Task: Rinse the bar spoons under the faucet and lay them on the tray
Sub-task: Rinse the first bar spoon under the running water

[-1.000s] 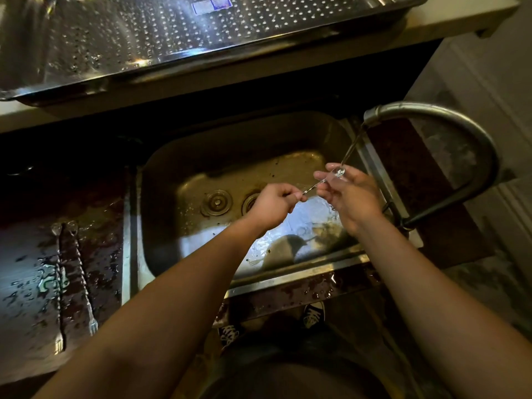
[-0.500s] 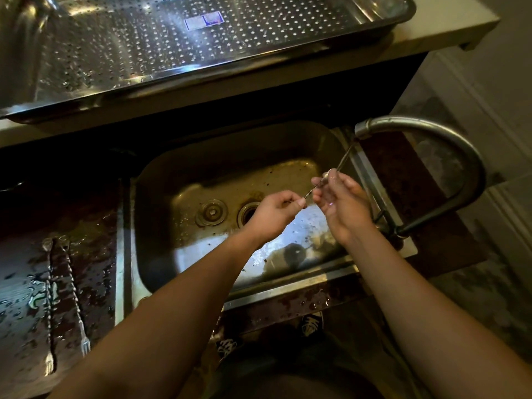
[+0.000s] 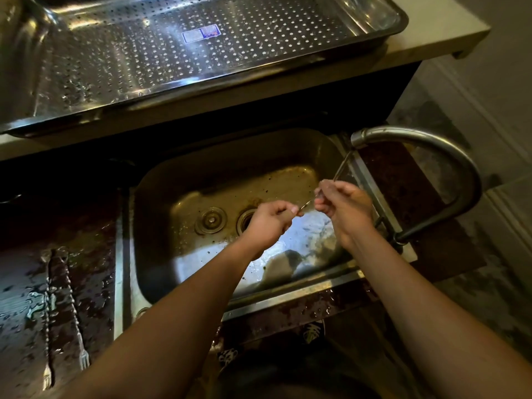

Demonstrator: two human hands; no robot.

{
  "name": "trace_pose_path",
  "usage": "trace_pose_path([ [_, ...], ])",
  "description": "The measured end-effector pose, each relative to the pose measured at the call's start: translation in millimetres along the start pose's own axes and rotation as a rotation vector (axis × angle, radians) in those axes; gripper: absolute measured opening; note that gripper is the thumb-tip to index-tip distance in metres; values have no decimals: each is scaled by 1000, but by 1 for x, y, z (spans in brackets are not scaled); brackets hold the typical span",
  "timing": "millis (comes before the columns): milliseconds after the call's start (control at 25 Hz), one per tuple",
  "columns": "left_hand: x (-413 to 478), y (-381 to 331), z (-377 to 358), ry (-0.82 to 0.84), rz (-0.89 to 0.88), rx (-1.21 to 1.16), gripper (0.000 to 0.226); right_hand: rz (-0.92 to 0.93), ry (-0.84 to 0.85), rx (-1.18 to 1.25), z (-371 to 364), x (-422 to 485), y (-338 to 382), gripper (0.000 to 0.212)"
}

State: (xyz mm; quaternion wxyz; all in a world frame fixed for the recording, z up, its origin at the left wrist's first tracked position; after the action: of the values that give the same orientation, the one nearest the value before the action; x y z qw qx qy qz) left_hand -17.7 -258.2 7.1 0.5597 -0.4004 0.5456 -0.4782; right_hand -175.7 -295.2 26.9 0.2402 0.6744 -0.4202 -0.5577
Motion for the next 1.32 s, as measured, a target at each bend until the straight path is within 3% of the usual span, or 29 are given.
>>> trace_pose_path([
  [160,8,-18,-7,-41,-81,-34,12,2,21,2,-6,2,6,10],
  [280,14,-18,-11,-41,-96,-52,17,-6,36,-145,-13,-2,-4,9],
  [320,15,-16,-13,-36,-91,-50,18,-2,21,-178,-13,-3,-4,4],
  [440,16,-11,-20,-29,-42,-78,14,29,-9,-152,-7,-2,10,17],
  [520,19,-12,-24,-31,-19,-81,16,50,11,-125,-7,-3,19,11],
  [640,24,-26,-31,-17,-32,-80,21,74,-5,-258,-8,-11,22,11],
  [800,35,-55,-43,52,-185,82,28,161,-106,-363,-2,-9,31,23],
  [920,42,-68,-41,-17,-259,215,18,209,-27,-370,-9,-8,34,32],
  [1160,39,-68,-35,-120,-108,-128,10,192,167,-375,-22,-12,21,41],
  [1320,31,-61,-5,-290,-38,-372,10,208,114,-628,-21,-10,19,22],
])
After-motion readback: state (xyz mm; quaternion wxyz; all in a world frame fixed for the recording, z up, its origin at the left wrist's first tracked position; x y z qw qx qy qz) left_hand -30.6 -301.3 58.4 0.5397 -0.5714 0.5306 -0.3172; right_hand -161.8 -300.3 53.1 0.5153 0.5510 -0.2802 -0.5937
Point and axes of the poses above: each hand's wrist, its own x-axis towards the middle knuckle, its own z-axis out of the back of the hand, y = z × x, the point moved 8 cm from there along x, towards the middle knuckle, and after that the axes turned 10 degrees about -z, right-handed, at the moved point
